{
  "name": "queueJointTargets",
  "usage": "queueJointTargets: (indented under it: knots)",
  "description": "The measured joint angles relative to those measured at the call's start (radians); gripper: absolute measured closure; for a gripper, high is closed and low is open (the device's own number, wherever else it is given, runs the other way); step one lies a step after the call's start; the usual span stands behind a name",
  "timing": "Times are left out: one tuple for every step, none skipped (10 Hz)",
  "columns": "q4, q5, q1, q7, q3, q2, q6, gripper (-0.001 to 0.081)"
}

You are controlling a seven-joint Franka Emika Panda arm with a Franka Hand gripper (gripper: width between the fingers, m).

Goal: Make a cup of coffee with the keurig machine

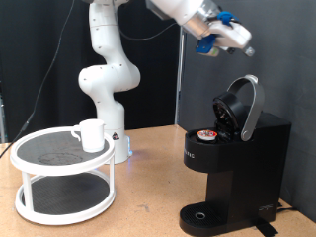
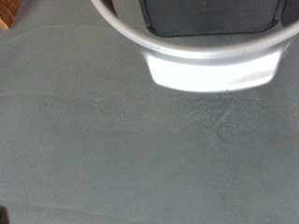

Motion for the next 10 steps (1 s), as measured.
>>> queueJointTargets:
  knots:
    - [0.012, -0.011, 0.007, 0.028, 0.027, 0.012, 0.027, 0.0072]
    - [0.027, -0.026, 0.013, 0.058, 0.053, 0.024, 0.049, 0.0072]
    - [0.045, -0.058, 0.017, 0.094, 0.078, 0.04, 0.061, 0.0072]
    - [0.065, -0.085, 0.02, 0.126, 0.102, 0.056, 0.065, 0.0072]
    - [0.08, -0.105, 0.023, 0.145, 0.124, 0.072, 0.082, 0.0072]
    - [0.089, -0.12, 0.024, 0.149, 0.14, 0.084, 0.096, 0.0132]
    - [0.091, -0.131, 0.025, 0.149, 0.149, 0.089, 0.098, 0.0132]
    - [0.092, -0.144, 0.024, 0.149, 0.153, 0.09, 0.092, 0.027]
    - [0.091, -0.155, 0.024, 0.15, 0.153, 0.091, 0.086, 0.0405]
    - [0.09, -0.168, 0.024, 0.15, 0.153, 0.091, 0.082, 0.0405]
